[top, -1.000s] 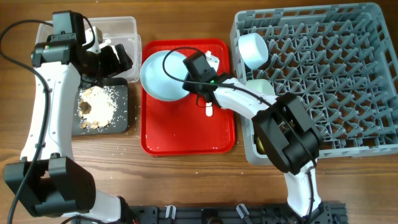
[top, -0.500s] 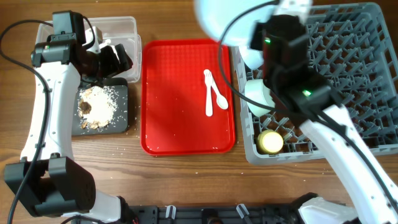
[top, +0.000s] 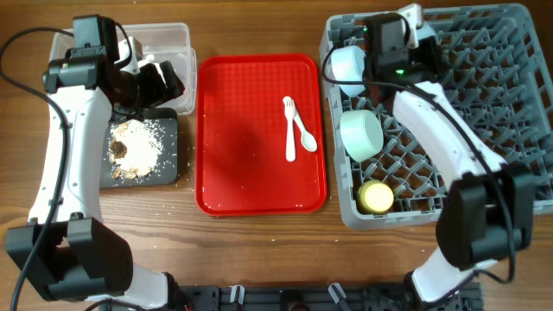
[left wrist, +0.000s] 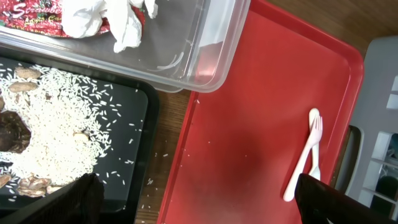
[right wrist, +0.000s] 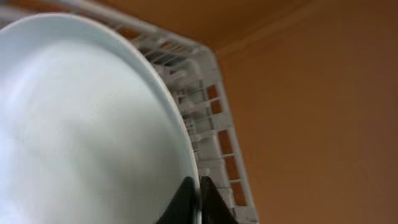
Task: Sort waste into correct bins and load items into the dishwasher rack
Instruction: 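Stand the light-blue plate upright in the rack with the right gripper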
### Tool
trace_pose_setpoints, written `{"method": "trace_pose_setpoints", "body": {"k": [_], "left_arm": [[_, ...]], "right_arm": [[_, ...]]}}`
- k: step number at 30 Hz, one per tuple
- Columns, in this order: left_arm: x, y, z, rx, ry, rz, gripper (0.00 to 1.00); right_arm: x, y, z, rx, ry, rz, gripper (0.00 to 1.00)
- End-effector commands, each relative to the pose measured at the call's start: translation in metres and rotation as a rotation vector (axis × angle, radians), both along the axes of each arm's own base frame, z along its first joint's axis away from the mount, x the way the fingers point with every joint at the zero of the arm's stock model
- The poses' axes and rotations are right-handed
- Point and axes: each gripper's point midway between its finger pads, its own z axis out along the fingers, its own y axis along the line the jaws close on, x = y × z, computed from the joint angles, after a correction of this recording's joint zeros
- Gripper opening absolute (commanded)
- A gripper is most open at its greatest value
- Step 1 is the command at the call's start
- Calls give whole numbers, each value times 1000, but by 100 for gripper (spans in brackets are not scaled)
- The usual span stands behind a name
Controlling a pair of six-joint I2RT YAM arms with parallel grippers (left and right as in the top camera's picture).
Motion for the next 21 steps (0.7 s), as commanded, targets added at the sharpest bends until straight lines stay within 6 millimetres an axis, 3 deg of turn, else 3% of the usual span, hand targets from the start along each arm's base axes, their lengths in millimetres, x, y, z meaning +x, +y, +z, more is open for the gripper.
{"method": "trace_pose_setpoints", "body": {"k": [1,2,3,4,7,9,10,11,13,15,16,17,18,20,21], "left_arm": [[2,1,4,3,-13,2,100],[2,1,4,3,-13,2,100],[2,1,4,3,-13,2,100],[2,1,4,3,-13,2,100],[2,1,4,3,-13,2,100],[2,1,4,3,-13,2,100],[2,1,4,3,-13,2,100],[2,1,4,3,-13,2,100],[2,1,4,3,-13,2,100],[2,1,4,3,-13,2,100],[2,1,4,3,-13,2,100],[2,1,4,3,-13,2,100],[1,1,4,3,-12,2,100],[2,1,4,3,-13,2,100],[2,1,4,3,-13,2,100]], "right_arm": [[11,17,-26,83,35,74,59],[13,22,-27,115,37,103,77],[15,29,-27,156,41,139,90],[15,35,-24,191,49,169,94],[5,65,25,387,21,314,100],[-4,98,63,564,-38,472,100],[-14,127,81,721,-65,593,100],[-34,170,102,958,-62,755,100],[-51,207,117,1188,-35,874,100],[-42,227,97,1303,-8,841,95],[-37,246,59,1325,83,791,77],[-34,260,9,1325,165,635,77],[-35,264,-25,1302,207,513,77],[-43,269,-75,1264,270,337,77],[-47,274,-89,1255,303,324,76]]}}
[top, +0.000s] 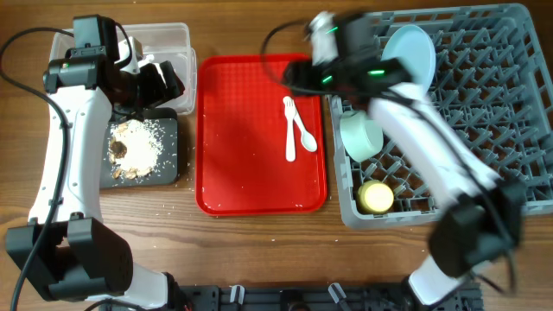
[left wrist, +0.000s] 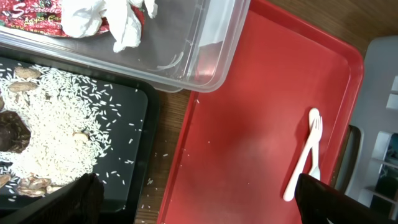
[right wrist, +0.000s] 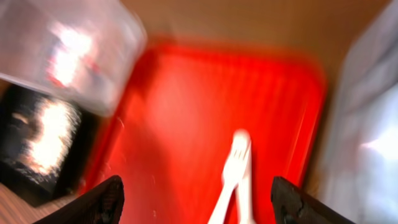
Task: Sort waste into correct bins and load items into the dishwasher rack
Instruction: 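Stand the light-blue plate upright in the rack with the right gripper, then grasp the white fork and spoon on the red tray with the right gripper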
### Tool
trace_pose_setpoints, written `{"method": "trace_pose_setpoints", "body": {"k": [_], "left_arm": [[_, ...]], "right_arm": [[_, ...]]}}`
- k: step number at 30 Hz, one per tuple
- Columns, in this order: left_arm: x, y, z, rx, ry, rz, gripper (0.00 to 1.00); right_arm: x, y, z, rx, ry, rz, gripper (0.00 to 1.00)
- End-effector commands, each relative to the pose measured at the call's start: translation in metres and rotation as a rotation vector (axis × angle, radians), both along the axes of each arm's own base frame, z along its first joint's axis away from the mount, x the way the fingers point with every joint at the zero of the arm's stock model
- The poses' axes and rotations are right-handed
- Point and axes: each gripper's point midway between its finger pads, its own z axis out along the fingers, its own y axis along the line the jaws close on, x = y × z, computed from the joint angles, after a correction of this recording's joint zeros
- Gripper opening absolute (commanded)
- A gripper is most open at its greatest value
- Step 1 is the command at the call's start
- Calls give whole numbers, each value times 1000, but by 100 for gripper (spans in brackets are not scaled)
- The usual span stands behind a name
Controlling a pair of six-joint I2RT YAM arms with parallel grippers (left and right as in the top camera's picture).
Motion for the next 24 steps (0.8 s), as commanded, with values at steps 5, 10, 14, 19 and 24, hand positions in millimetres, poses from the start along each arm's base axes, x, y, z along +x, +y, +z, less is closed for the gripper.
{"method": "trace_pose_setpoints", "body": {"k": [5,10,14,19,24], "left_arm": [[2,1,4,3,-13,2,100],[1,1,4,3,-12,2,100],[2,1,4,3,-13,2,100],[2,1,4,3,-13,2,100],[2,1,4,3,-13,2,100]], "right_arm": [[-24,30,-107,-78,269,-154,79],[-23,38,-104,-33,283,-165,90],[-17,6,-120,-141,267,-364,58],[-16,0,-152,-189,289,-389,55],[-25,-4,-187,-238,354,-399,50]]}}
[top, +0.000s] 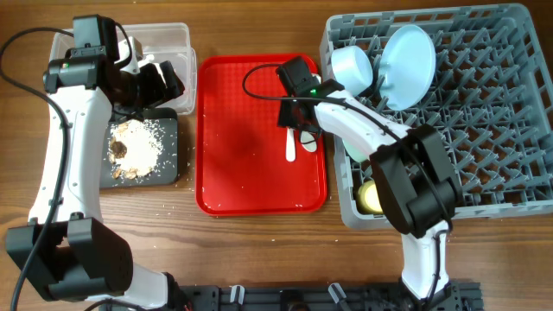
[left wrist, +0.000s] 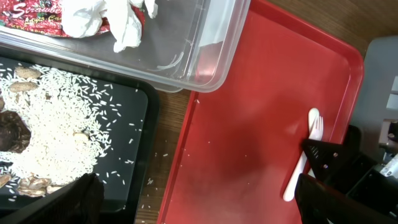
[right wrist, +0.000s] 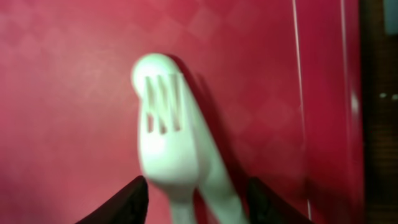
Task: Sort waste into correct bins and load items into the dishwasher rack
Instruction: 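Grasp the white fork and spoon on the red tray with the right gripper, then insert the fork and spoon into the rack with the right gripper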
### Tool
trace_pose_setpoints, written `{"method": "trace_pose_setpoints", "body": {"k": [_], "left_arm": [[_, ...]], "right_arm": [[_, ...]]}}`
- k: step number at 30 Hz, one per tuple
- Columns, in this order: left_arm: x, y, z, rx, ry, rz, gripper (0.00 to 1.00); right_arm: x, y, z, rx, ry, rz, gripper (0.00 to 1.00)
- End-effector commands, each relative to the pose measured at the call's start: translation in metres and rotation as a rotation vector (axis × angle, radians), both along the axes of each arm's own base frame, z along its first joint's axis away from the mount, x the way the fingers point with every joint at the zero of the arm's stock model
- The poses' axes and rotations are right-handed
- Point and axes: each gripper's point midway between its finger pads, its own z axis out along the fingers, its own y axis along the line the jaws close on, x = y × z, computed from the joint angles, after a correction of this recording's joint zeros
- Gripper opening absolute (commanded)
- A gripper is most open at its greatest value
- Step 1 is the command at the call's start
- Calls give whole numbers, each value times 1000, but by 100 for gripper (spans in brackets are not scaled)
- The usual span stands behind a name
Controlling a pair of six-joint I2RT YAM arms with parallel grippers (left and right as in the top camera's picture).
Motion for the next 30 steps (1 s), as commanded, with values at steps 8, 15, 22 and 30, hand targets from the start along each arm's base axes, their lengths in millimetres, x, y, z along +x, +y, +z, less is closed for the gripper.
{"method": "trace_pose_setpoints", "body": {"k": [8,15,22,30], "left_arm": [[2,2,4,4,-13,2,100],[2,2,4,4,-13,2,100],[2,2,4,4,-13,2,100],[2,2,4,4,-13,2,100]], "right_arm": [[-28,11,-36,38,151,-5,4],[-15,18,9,61,78,103,4],[-11,6,153,90,-226,364,4],[-60,-156,229,-203,-235,398,4]]}}
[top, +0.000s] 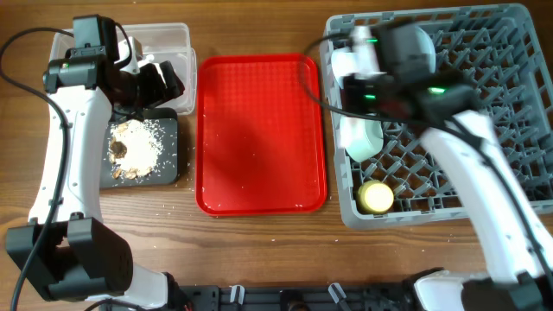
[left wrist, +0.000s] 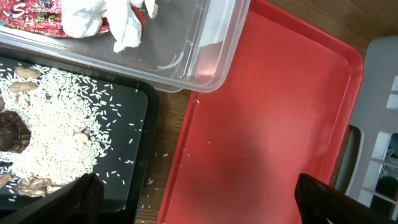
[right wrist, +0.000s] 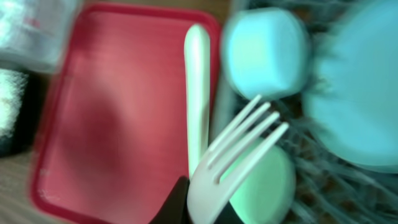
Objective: Sort waste into correct bins and load items into the dishwasher rack
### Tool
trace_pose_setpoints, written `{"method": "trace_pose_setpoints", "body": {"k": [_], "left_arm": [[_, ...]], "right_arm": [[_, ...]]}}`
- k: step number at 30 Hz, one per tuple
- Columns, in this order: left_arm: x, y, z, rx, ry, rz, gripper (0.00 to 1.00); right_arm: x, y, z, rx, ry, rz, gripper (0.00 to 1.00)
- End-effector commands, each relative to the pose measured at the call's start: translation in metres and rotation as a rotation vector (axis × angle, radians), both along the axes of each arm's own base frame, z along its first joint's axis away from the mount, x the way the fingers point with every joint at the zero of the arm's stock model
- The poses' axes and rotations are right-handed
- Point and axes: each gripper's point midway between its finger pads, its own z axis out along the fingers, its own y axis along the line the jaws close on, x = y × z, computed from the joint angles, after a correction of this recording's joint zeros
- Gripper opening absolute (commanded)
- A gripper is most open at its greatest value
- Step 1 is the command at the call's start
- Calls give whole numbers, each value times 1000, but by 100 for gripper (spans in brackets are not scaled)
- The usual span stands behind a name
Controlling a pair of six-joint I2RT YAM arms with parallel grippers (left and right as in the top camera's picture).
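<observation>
My right gripper (right wrist: 199,200) is shut on a white plastic fork (right wrist: 239,149) and a white spoon (right wrist: 197,93), held together. It hangs over the left edge of the grey dishwasher rack (top: 484,130), and the right gripper (top: 352,86) shows blurred in the overhead view. The red tray (top: 259,130) is bare. In the rack are a pale blue cup (top: 346,59), a pale blue plate (top: 416,47), a green cup (top: 361,136) and a yellow item (top: 376,197). My left gripper (left wrist: 199,205) is open above the tray's left rim.
A clear bin (left wrist: 124,37) holding white tissue and a red wrapper stands at the back left. In front of it lies a black tray (left wrist: 56,124) with rice and food scraps. Stray rice grains dot the wooden table (top: 259,229).
The fork and spoon have left the red tray. My right gripper, then open around them on the tray, is now shut on both and over the rack's left edge.
My right gripper first held the plate down in the rack. Then the plate stood in the rack and the gripper was open above the tray. It was then down at the fork and spoon, and now holds them. The left arm stayed still throughout.
</observation>
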Motion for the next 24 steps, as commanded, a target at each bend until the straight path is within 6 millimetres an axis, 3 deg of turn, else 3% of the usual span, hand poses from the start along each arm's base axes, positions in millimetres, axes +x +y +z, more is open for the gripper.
{"method": "trace_pose_setpoints", "body": {"k": [1,5,8,9,10,11,12,14,16,19,23,24], "left_arm": [[2,2,4,4,-13,2,100],[2,2,4,4,-13,2,100],[2,2,4,4,-13,2,100],[2,2,4,4,-13,2,100],[2,2,4,4,-13,2,100],[2,2,4,4,-13,2,100],[2,2,4,4,-13,2,100],[2,2,4,4,-13,2,100],[2,2,4,4,-13,2,100],[2,2,4,4,-13,2,100],[2,2,4,4,-13,2,100],[2,2,4,4,-13,2,100]], "right_arm": [[-9,-57,-13,-208,47,101,4],[-24,-108,-52,-278,198,4,5],[-34,-126,-85,-284,305,-30,5],[-39,-132,-98,-299,350,-41,19],[-40,-132,-103,-300,365,-39,53],[-40,-132,-105,-300,374,-38,66],[-38,-132,-106,-297,371,-45,72],[-34,-131,-105,-280,353,-66,73],[-31,-122,-94,-229,317,-49,72],[-30,-111,-53,-170,208,-27,72],[-38,-82,39,-16,-52,37,72],[-44,-74,64,21,-129,62,100]]}}
